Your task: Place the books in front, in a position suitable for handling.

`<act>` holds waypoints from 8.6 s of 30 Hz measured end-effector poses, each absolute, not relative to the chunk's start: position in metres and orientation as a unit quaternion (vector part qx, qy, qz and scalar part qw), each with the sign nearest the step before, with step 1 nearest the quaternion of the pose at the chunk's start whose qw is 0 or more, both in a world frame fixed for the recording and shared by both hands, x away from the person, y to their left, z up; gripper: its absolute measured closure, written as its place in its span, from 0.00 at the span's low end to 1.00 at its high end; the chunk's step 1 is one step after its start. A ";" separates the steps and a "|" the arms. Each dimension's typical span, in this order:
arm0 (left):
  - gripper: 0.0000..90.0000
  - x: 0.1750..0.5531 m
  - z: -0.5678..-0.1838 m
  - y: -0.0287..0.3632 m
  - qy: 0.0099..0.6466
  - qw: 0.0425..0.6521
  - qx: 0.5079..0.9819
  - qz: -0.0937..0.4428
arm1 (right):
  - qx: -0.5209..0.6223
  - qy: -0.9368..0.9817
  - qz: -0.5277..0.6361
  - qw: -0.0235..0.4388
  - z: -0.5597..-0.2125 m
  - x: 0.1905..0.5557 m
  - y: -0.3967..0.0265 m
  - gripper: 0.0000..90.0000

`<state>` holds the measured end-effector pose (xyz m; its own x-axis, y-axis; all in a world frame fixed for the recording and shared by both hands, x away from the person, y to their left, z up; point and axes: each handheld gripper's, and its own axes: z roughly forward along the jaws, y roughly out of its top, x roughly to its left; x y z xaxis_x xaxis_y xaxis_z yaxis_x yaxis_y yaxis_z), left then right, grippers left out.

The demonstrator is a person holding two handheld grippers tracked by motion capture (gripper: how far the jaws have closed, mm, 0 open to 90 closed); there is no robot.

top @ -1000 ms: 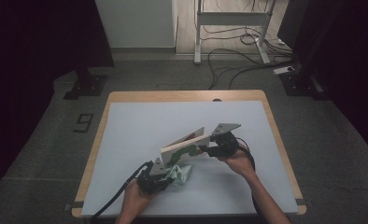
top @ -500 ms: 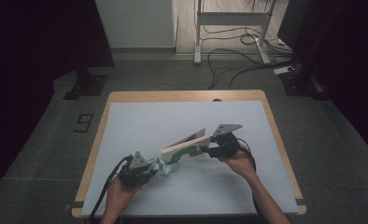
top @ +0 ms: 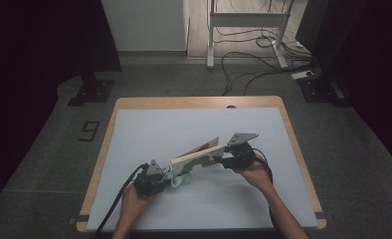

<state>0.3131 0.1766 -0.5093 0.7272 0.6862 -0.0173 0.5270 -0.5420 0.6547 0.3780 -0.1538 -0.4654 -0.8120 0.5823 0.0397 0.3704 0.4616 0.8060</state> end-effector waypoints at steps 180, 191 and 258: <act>0.44 0.318 -0.440 0.183 0.292 0.402 0.861 0.107 | 0.282 0.843 0.444 0.115 -0.470 0.374 -0.157 0.52; 0.73 0.314 -0.445 0.161 0.277 0.402 0.866 0.111 | 0.281 0.848 0.435 0.112 -0.470 0.373 -0.161 0.51; 0.36 0.249 -0.488 0.131 0.350 0.355 0.861 0.096 | 0.288 0.867 0.400 0.073 -0.490 0.301 -0.190 0.50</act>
<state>0.2492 0.1310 -0.4876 0.7363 0.6715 -0.0836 0.5352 -0.5024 0.6791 0.3013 -0.1898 -0.4901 -0.8238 0.5575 0.1027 0.4399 0.5144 0.7361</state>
